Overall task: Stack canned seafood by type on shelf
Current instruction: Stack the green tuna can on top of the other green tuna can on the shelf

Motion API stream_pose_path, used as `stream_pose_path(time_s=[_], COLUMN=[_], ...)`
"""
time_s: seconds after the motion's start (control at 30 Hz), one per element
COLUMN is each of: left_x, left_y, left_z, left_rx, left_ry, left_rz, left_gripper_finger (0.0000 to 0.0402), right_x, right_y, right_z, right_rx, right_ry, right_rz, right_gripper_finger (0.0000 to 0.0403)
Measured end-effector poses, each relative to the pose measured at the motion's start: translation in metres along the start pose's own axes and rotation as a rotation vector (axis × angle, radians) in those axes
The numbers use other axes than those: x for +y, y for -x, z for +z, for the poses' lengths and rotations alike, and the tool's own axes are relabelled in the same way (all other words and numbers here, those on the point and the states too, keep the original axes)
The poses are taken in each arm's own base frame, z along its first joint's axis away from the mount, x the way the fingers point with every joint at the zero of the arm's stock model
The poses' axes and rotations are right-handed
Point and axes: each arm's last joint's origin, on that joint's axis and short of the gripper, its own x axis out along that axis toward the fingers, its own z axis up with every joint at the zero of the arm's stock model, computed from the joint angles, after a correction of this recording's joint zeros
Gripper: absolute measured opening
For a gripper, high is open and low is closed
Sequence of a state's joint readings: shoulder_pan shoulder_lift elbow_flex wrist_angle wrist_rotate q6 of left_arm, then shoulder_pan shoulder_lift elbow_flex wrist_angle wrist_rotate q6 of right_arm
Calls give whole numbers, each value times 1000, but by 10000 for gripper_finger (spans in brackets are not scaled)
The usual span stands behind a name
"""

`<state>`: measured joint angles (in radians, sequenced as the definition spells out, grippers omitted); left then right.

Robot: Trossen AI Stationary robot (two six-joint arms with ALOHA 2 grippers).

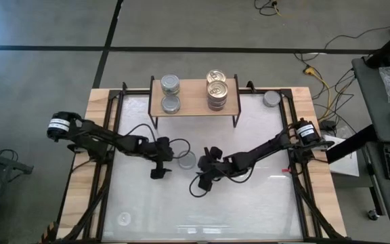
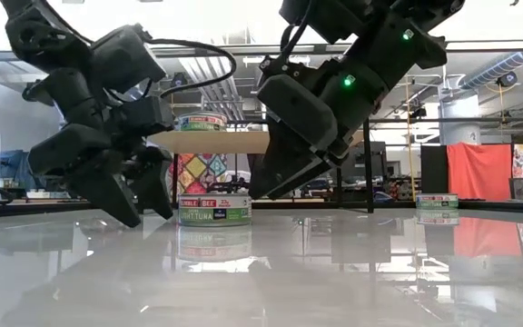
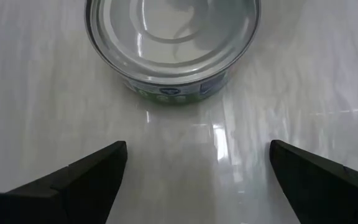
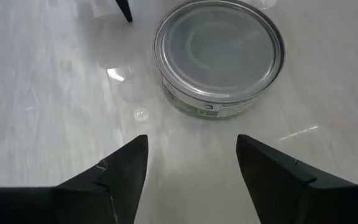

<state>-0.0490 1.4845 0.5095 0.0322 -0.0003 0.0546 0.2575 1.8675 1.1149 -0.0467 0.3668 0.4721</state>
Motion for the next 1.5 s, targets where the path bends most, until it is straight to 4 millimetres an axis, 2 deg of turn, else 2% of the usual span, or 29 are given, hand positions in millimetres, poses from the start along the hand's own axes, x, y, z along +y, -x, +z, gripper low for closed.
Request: stream_pose_path(time_s=[0.17, 0.37, 0.5, 0.7, 0.83, 1.1, 1.5], left_x=[-1, -2, -1, 1, 4, 6, 8], left_y=[-3, -3, -3, -3, -3, -10, -14], left_z=[-10, -31, -39, -38, -38, -44, -34], left_rx=[-74, -228, -247, -246, -250, -203, -175], left_ry=[31, 63, 91, 174, 267, 305, 331], left_rz=[-2, -6, 40, 100, 120, 132, 154], left_gripper_finger=[378, 378, 378, 378, 378, 377, 378], right_x=[-3, -7, -7, -9, -9, -9, -9], right_y=[-2, -4, -4, -5, -5, -5, -5], right_z=[-8, -16, -16, -16, -16, -16, -16], right_rx=[20, 16, -2, -12, -13, -12, -12], right_ry=[8, -27, -34, -36, -49, -50, -49], right_rz=[-10, -41, -33, -56, -56, -55, -55], right_gripper_finger=[256, 277, 300, 342, 356, 359, 359])
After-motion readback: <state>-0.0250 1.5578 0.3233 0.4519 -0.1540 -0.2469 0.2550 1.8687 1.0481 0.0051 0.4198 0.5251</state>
